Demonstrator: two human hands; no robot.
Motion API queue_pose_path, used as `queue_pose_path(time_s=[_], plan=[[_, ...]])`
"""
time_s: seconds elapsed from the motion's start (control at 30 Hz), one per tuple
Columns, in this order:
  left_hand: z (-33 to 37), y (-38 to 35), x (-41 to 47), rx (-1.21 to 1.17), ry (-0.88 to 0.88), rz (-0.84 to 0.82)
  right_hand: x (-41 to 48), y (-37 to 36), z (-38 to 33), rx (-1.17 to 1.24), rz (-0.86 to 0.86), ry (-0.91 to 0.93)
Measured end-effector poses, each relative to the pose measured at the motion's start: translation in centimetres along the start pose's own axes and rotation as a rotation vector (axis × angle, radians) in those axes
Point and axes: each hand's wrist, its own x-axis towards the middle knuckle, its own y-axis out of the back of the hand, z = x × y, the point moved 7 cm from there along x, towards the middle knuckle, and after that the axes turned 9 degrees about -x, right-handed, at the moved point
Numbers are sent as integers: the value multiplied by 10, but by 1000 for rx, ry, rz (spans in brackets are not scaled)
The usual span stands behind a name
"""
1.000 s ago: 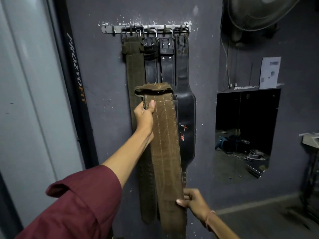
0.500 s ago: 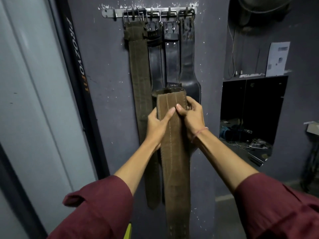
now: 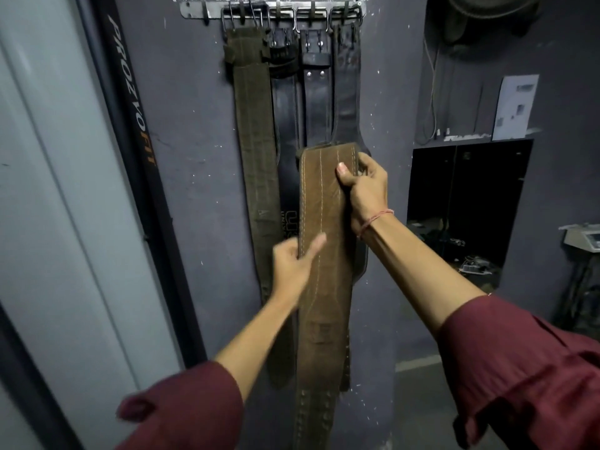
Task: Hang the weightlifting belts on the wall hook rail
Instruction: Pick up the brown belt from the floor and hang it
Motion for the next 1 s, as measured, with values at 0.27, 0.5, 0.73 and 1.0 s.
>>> queue_pose_path(time_s=[0.27,0.5,0.73,1.0], plan=[[-46,-5,-23,69,53,-168,0,3,0,-47,35,-27],[-93,17,-50,30,224,-123,5,16,-11,-37,68,10],[59,-31,49,141,-36,-155,-5,6,-3,-77,-7,-11],[88,-49,71,-271,32,-33,-21,16,-1,-100,-166,89]])
